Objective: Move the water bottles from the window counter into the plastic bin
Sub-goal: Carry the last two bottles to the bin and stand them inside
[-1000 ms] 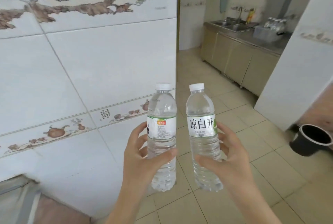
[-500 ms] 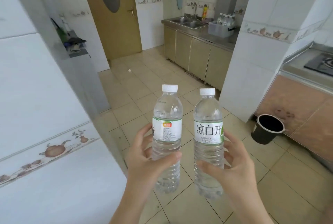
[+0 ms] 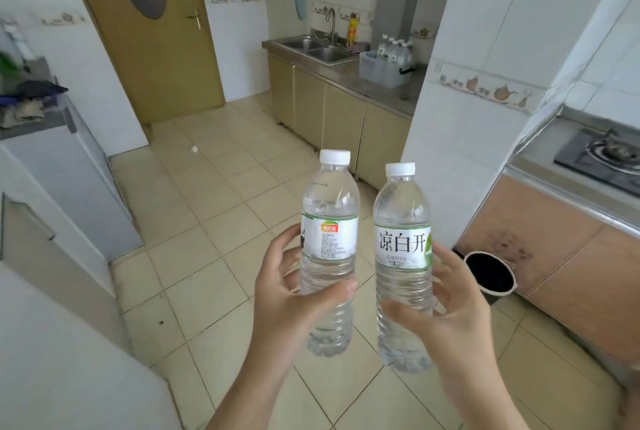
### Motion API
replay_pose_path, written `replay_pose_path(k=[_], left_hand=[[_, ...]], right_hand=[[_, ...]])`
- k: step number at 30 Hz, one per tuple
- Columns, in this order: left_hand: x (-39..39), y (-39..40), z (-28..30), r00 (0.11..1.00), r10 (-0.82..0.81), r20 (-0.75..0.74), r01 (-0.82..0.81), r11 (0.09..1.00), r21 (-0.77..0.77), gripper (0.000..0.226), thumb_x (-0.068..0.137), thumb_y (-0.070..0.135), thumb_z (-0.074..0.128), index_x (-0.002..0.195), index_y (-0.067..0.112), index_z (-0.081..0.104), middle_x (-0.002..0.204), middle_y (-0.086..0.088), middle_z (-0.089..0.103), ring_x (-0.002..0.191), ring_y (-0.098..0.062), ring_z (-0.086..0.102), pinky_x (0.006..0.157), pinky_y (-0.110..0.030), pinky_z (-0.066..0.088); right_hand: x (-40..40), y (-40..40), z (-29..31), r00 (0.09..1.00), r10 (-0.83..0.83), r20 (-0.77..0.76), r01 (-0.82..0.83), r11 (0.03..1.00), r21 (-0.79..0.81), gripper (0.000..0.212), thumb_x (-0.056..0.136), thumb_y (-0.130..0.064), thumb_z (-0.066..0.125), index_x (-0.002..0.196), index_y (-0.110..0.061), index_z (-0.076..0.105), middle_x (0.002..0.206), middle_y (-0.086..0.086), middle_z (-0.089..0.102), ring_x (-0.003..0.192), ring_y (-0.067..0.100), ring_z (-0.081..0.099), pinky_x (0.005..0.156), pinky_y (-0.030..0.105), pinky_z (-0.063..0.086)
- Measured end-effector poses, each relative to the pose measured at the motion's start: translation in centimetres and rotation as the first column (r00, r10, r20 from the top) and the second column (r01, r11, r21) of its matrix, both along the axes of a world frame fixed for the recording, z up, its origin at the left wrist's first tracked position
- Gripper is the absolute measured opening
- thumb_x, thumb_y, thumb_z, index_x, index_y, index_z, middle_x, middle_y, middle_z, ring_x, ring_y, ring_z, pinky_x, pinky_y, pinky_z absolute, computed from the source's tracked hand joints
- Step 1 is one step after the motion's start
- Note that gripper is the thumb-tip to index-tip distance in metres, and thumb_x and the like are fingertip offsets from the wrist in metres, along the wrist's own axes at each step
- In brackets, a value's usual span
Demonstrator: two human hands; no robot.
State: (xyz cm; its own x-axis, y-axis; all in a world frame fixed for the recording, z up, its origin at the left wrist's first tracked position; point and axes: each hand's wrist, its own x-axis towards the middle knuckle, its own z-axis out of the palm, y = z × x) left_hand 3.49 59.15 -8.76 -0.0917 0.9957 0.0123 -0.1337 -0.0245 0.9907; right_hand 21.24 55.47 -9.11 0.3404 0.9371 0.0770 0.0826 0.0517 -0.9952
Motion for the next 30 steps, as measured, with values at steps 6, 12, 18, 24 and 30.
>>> replay_pose_path(k=[6, 12, 18, 24, 30], left_hand=[[3.2, 11.1, 0.2, 1.0, -0.017, -0.018, 0.018, 1.0, 0.017, 0.08, 0.038, 0.026, 0.09, 0.108, 0.053, 0.062, 0.11, 0.005, 0.073, 0.092, -0.012, 0.073, 0.089, -0.043, 0.056], [6.7, 23.1, -1.2, 0.999, 0.035, -0.032, -0.034, 0.999, 0.012, 0.081, 0.034, 0.03, 0.091, 0.103, 0.059, 0.061, 0.113, 0.008, 0.071, 0.093, -0.01, 0.072, 0.083, -0.039, 0.059], [10.7, 36.3, -1.0, 0.994, 0.09, -0.06, -0.09, 0.996, 0.003, 0.079, 0.033, 0.032, 0.09, 0.098, 0.065, 0.059, 0.114, 0.009, 0.071, 0.092, -0.007, 0.072, 0.078, -0.033, 0.058], [13.3, 48.4, -0.4, 0.991, 0.108, -0.082, -0.108, 0.994, 0.007, 0.081, 0.032, 0.034, 0.09, 0.101, 0.063, 0.06, 0.114, 0.009, 0.071, 0.102, -0.013, 0.07, 0.084, -0.037, 0.057], [14.4, 60.5, -1.3, 0.992, 0.105, -0.076, -0.105, 0.994, 0.001, 0.081, 0.031, 0.036, 0.09, 0.101, 0.063, 0.059, 0.112, 0.01, 0.072, 0.098, -0.011, 0.071, 0.077, -0.031, 0.057]], right_hand=[[3.4, 11.0, 0.1, 0.999, -0.029, -0.021, 0.029, 1.0, 0.009, 0.085, 0.053, 0.005, 0.089, 0.116, -0.041, 0.057, 0.11, -0.005, 0.068, 0.101, 0.016, 0.065, 0.08, 0.034, 0.051], [7.1, 23.9, -0.9, 0.999, 0.02, -0.048, -0.02, 1.0, 0.012, 0.083, 0.053, 0.009, 0.087, 0.111, -0.043, 0.058, 0.106, -0.004, 0.068, 0.094, 0.013, 0.065, 0.072, 0.027, 0.048], [11.1, 38.4, -1.1, 0.995, 0.1, -0.03, -0.1, 0.995, 0.004, 0.081, 0.053, 0.007, 0.087, 0.107, -0.045, 0.058, 0.105, -0.005, 0.067, 0.091, 0.01, 0.065, 0.063, 0.012, 0.05], [13.9, 50.8, -0.1, 0.993, 0.121, -0.018, -0.12, 0.993, 0.007, 0.08, 0.053, 0.007, 0.087, 0.101, -0.05, 0.059, 0.105, -0.005, 0.068, 0.094, 0.015, 0.065, 0.065, 0.019, 0.051], [15.1, 62.4, -0.8, 0.995, 0.1, -0.011, -0.1, 0.995, 0.005, 0.08, 0.052, 0.012, 0.086, 0.099, -0.047, 0.059, 0.096, -0.014, 0.069, 0.086, 0.008, 0.066, 0.063, 0.018, 0.052]])
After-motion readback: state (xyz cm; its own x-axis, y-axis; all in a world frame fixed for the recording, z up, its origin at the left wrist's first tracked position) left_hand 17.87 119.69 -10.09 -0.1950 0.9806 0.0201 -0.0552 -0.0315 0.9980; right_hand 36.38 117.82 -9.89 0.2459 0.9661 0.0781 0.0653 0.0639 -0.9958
